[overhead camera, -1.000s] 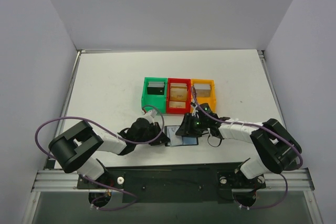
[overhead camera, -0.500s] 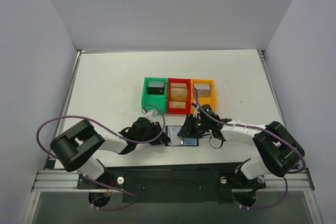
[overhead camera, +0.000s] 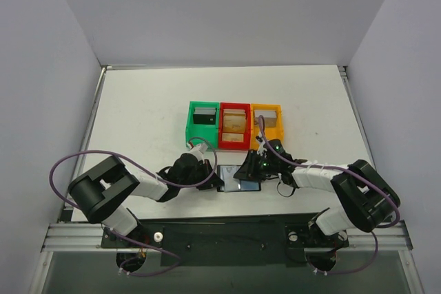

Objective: Take the credit cards out of the card holder
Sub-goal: Remove the credit card from the card holder.

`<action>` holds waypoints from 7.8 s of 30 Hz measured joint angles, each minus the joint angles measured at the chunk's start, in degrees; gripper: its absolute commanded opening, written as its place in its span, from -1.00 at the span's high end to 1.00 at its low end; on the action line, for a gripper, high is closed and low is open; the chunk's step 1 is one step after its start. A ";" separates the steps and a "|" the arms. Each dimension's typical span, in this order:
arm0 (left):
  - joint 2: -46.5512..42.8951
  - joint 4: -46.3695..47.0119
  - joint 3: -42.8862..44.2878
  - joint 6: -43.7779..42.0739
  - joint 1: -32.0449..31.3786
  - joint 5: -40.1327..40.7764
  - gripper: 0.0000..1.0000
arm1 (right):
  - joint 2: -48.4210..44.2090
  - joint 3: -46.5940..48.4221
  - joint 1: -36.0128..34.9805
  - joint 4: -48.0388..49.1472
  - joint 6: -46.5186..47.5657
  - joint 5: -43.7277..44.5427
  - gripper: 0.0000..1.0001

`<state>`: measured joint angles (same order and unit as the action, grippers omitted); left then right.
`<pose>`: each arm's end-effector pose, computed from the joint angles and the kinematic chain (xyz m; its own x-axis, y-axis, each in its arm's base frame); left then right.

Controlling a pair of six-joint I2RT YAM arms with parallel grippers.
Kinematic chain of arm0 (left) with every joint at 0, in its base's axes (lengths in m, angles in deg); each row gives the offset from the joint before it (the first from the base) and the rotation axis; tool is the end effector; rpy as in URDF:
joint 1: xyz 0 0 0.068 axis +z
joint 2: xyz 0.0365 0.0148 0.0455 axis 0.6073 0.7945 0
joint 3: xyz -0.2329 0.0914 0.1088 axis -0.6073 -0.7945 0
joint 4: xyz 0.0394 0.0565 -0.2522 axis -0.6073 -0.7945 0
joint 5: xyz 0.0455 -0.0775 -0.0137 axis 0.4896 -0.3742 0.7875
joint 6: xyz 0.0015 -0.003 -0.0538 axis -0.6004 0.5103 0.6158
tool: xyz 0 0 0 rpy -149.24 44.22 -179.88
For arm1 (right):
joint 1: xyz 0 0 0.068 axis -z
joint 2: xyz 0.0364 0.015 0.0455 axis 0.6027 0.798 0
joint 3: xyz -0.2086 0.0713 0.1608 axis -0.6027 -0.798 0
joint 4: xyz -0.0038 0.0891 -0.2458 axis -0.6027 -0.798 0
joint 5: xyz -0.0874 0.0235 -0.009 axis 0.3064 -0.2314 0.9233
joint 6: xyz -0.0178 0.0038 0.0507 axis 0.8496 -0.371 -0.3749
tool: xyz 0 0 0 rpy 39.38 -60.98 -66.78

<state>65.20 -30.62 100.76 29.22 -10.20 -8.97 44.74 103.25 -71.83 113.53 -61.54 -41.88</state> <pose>0.1656 -0.1917 0.1111 -0.8955 -0.2123 -0.3912 0.1752 0.6397 -0.7484 0.1994 0.1596 0.1451 -0.9034 0.1520 -0.4010 -0.2660 0.5347 0.8021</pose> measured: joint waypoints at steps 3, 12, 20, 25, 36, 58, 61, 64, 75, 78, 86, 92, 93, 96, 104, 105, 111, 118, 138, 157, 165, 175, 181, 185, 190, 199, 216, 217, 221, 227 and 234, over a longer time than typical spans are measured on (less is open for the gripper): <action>0.17 0.20 0.04 0.02 0.02 -0.07 0.74 | 0.00 -1.03 0.70 2.16 -1.14 -0.94 0.52; 0.72 0.48 0.33 0.00 0.09 -0.48 0.75 | 0.00 -2.08 1.86 6.88 -3.23 -1.90 0.62; 1.40 0.44 1.03 -0.02 0.09 -0.87 0.76 | 0.02 -2.08 2.16 11.69 -4.57 -3.39 0.55; 1.38 0.35 1.07 -0.04 0.13 -0.96 0.76 | 0.02 -2.05 2.16 13.18 -5.01 -5.42 0.54; -0.33 -2.12 0.90 -1.14 1.38 -2.27 0.74 | 0.00 -0.96 1.99 10.05 -1.77 -7.41 0.53; -3.23 -5.03 -0.31 -3.10 2.86 -2.89 0.74 | 2.12 -0.70 -0.15 4.17 -0.61 -7.48 0.47; -3.06 -4.70 -0.33 -3.04 2.86 -3.02 0.74 | 2.69 -0.70 -0.15 4.61 -1.11 -7.37 0.43; -2.93 -4.55 -0.33 -3.02 2.86 -3.06 0.74 | 3.02 -0.70 -0.15 4.94 -1.60 -7.28 0.43; -2.58 -3.82 -0.42 -2.95 2.86 -3.28 0.75 | 3.45 -0.70 -0.15 5.22 -2.21 -6.99 0.32; -2.62 -3.80 -0.46 -2.93 2.86 -3.19 0.75 | 2.73 -0.68 -0.22 4.74 -2.01 -6.97 0.28; -4.26 -5.31 -0.50 -3.23 3.17 -2.78 0.43 | 1.40 -0.31 -1.11 1.03 0.46 -6.54 0.24; -9.84 -11.06 -0.15 -4.61 3.54 -1.81 0.37 | 1.40 -0.24 -1.33 -0.59 1.29 -6.40 0.24; -10.71 -11.87 0.07 -4.83 3.56 -1.64 0.36 | 1.40 -0.17 -1.33 -0.68 1.31 -6.40 0.24; -12.22 -13.25 0.85 -5.27 3.85 -1.27 0.36 | 1.38 -0.09 -1.33 -0.98 1.33 -6.38 0.24; -9.29 -7.87 1.36 -5.09 4.26 -4.48 0.39 | -1.49 -0.11 -1.29 -1.64 1.31 -5.90 0.24; -8.04 -6.54 1.36 -4.81 4.26 -5.20 0.41 | -2.27 -0.11 -1.29 -1.81 1.31 -5.79 0.24; -2.78 -0.83 1.36 -3.54 4.26 -7.96 0.45 | -4.44 -0.11 -1.29 -1.84 1.31 -4.70 0.23; -0.57 2.58 1.36 -2.97 4.26 -8.96 0.48 | -4.48 -1.18 -1.29 -0.85 0.42 -2.82 0.15; 5.49 9.29 1.03 -1.53 4.26 -8.13 0.64 | -4.35 -4.52 -1.29 4.87 -3.93 -2.69 0.17; 1.92 8.17 -0.61 -0.37 4.26 -6.88 0.36 | -2.73 -4.52 -1.27 5.25 -4.11 -1.42 0.17; -0.74 4.52 -0.61 -0.96 4.26 -6.56 0.34 | -2.51 -4.52 -1.27 5.57 -4.13 -1.42 0.17; -2.71 -0.44 0.15 -3.21 4.31 -4.11 0.35 | -2.51 -4.52 -1.27 5.55 -4.11 -1.44 0.17; -2.10 -1.84 0.17 -3.34 4.48 -2.56 0.35 | -2.51 -4.52 -1.27 5.57 -4.11 -1.46 0.16; -1.81 -1.88 0.33 -3.43 4.48 -2.45 0.36 | -2.51 -4.52 -1.27 5.60 -4.11 -1.49 0.14; -1.49 -1.64 0.33 -3.41 4.52 -2.43 0.42 | -2.25 -4.42 -1.27 5.97 -4.13 -1.53 0.14; -0.33 -0.09 0.33 -3.28 4.57 -2.43 0.49 | -0.72 -4.04 -1.29 7.15 -4.92 -2.14 0.15; 0.28 0.79 0.33 -3.23 4.57 -2.45 0.51 | 0.20 -3.21 -1.36 8.07 -5.86 -2.56 0.15; 0.28 0.79 0.33 -3.23 4.57 -2.45 0.50 | 0.17 -3.21 -1.36 8.07 -5.86 -2.56 0.15; 0.28 0.79 0.33 -3.23 4.57 -2.45 0.51 | 0.11 -3.17 -1.38 7.91 -5.86 -2.56 0.15; 0.28 0.79 0.33 -3.21 4.57 -2.45 0.51 | -0.22 -2.78 -1.73 7.63 -5.84 -2.56 0.15; 0.33 0.83 0.33 -3.19 4.57 -2.45 0.51 | -0.26 -2.34 -2.05 7.28 -5.86 -2.56 0.15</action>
<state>65.52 -29.79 101.09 26.03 -5.63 -11.42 44.48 100.91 -73.88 120.81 -67.40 -44.44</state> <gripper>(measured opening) 0.246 0.426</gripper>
